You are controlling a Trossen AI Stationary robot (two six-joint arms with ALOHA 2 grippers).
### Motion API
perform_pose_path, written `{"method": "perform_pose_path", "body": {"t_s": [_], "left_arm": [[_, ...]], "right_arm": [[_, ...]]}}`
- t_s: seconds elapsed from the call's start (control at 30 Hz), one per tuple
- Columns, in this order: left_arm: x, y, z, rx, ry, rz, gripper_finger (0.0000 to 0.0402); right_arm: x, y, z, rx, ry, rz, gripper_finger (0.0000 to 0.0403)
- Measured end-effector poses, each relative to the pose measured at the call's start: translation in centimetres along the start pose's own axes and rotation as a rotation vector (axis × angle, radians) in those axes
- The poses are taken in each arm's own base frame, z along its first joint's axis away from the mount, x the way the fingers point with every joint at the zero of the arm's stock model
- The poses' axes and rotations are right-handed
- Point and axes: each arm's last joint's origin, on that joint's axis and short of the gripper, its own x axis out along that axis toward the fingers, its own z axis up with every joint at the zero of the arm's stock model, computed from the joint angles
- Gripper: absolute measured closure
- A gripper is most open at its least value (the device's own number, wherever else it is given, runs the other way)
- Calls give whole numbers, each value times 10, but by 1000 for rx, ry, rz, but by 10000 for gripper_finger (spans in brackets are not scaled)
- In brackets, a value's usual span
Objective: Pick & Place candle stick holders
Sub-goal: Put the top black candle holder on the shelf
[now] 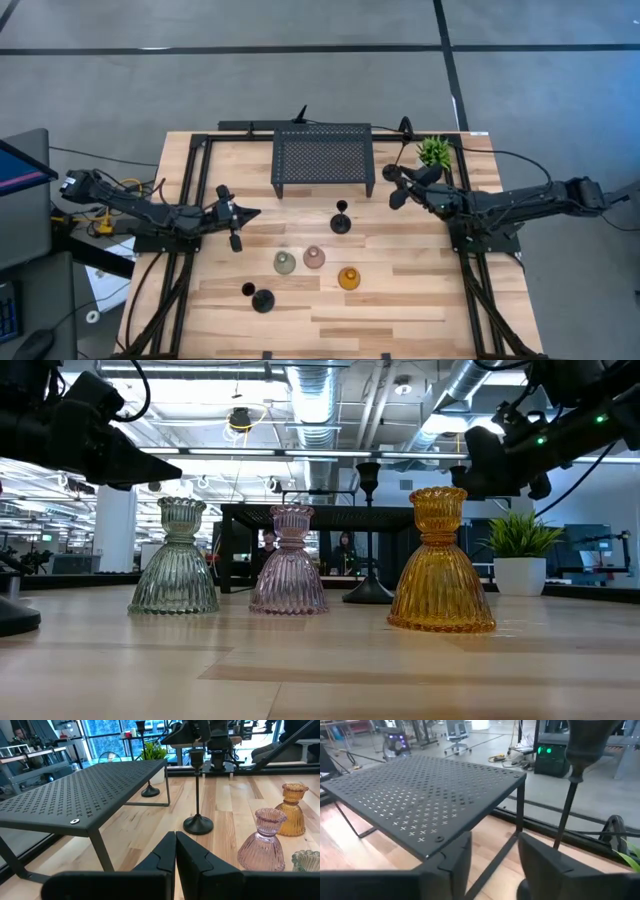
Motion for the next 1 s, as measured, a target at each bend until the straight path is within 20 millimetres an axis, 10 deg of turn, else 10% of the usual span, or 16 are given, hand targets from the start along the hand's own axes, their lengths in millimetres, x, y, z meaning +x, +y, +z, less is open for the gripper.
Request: {"method": "perform_pose_path", "body": {"t_s": [1.0], "left_arm": [[0,0,0,1,-4,0,390]], "right_arm": [[31,-28,10,79,-20,-116,255]]}}
